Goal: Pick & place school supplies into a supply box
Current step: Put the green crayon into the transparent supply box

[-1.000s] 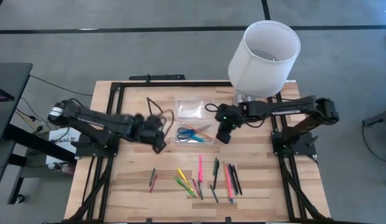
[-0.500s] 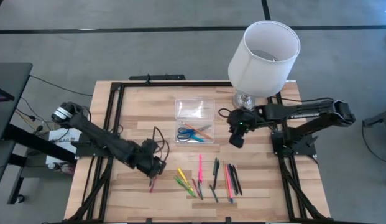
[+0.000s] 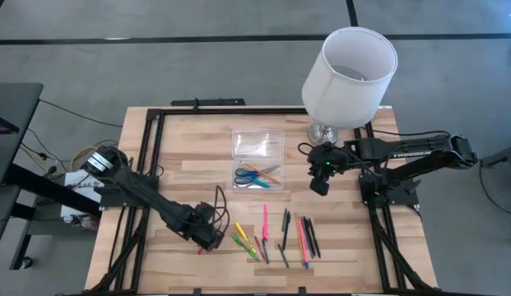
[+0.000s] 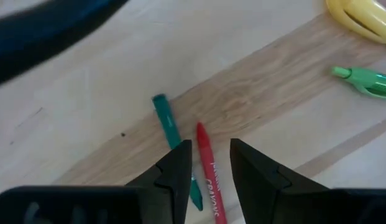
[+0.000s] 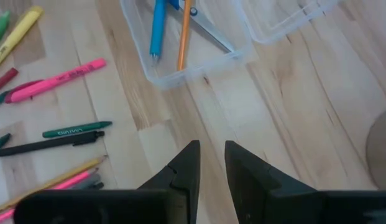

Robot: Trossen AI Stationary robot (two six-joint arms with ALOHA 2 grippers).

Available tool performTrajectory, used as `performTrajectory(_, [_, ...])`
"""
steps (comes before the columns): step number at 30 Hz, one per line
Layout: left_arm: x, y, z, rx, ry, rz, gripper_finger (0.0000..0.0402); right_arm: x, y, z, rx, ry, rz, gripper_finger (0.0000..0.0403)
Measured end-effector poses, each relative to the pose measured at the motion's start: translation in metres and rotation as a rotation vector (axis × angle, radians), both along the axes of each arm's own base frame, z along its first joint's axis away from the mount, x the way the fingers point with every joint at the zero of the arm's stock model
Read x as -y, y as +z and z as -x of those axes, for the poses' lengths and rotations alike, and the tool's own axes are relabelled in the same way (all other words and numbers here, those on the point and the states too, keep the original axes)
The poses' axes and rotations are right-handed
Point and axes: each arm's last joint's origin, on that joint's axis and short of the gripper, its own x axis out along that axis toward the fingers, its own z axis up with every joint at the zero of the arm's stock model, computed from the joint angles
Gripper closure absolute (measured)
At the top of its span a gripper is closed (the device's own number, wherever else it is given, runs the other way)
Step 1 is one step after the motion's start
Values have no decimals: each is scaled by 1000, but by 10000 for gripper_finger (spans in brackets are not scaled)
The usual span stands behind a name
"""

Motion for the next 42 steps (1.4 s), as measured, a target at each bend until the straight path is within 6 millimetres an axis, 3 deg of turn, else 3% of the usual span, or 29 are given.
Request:
performTrajectory(23, [-6,-3,7,-57,-26,-112,301,-1,0,-1,7,4,-4,336])
performTrajectory(42, [-7,-12,11,-92,-28,-45,301,-1,0,-1,7,5,-4,336])
